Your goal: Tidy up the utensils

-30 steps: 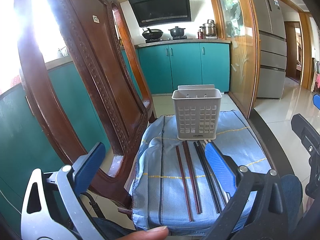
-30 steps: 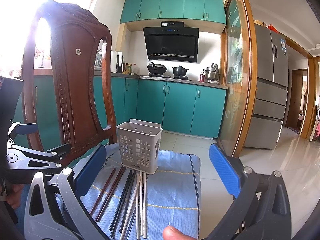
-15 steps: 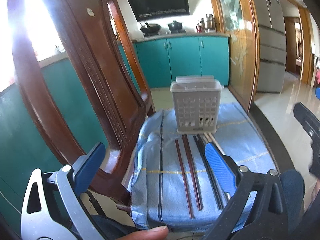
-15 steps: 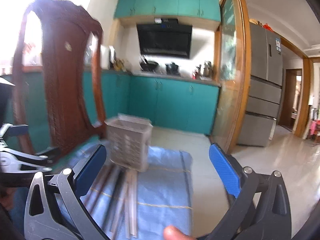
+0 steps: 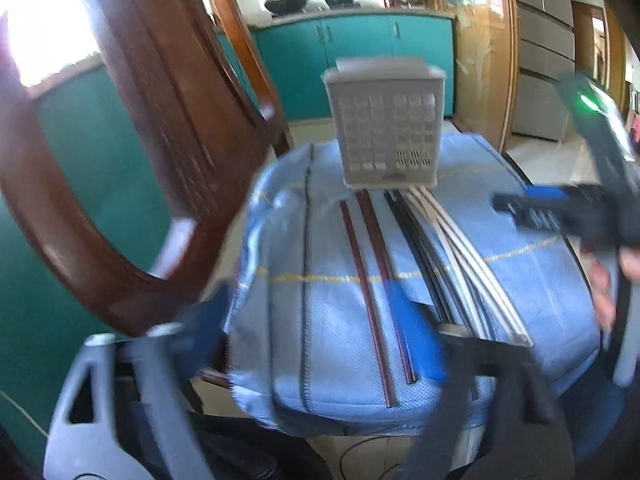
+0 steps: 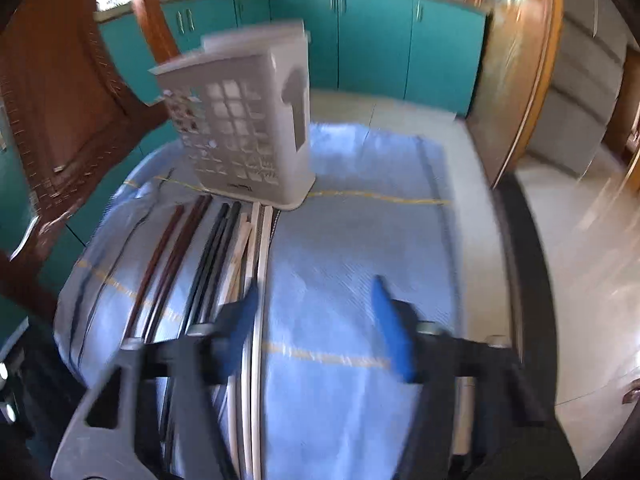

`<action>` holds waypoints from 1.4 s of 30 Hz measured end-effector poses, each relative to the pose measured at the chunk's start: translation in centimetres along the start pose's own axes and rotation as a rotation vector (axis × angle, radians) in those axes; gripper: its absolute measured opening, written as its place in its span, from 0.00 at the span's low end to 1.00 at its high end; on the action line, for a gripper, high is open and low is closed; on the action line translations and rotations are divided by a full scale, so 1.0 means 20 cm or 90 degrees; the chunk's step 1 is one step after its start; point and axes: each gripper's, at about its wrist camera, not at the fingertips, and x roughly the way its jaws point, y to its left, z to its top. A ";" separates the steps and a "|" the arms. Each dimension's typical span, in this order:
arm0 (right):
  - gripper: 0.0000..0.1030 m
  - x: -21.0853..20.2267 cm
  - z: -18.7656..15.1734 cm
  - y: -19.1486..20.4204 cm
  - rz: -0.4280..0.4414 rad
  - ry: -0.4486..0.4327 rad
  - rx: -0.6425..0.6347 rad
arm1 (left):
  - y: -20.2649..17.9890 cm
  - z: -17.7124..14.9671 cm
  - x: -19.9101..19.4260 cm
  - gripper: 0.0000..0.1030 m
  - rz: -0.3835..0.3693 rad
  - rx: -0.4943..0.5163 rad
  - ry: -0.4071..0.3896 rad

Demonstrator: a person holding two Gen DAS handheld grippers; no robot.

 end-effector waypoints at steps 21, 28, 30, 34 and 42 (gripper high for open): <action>0.41 0.23 -0.01 0.19 0.024 0.062 -0.096 | -0.16 0.36 0.43 0.40 0.122 0.097 -0.042; 0.12 0.22 -0.02 0.19 0.007 0.065 -0.078 | -0.10 0.34 0.47 0.41 0.120 0.068 0.004; 0.12 0.21 -0.03 0.16 0.016 0.072 -0.056 | -0.08 0.33 0.49 0.41 0.113 0.063 0.017; 0.12 0.20 -0.02 0.09 0.048 0.092 -0.001 | -0.08 0.32 0.52 0.42 0.101 0.055 0.034; 0.12 0.18 -0.04 -0.10 0.062 0.104 0.118 | -0.05 0.30 0.65 0.42 0.054 0.020 0.074</action>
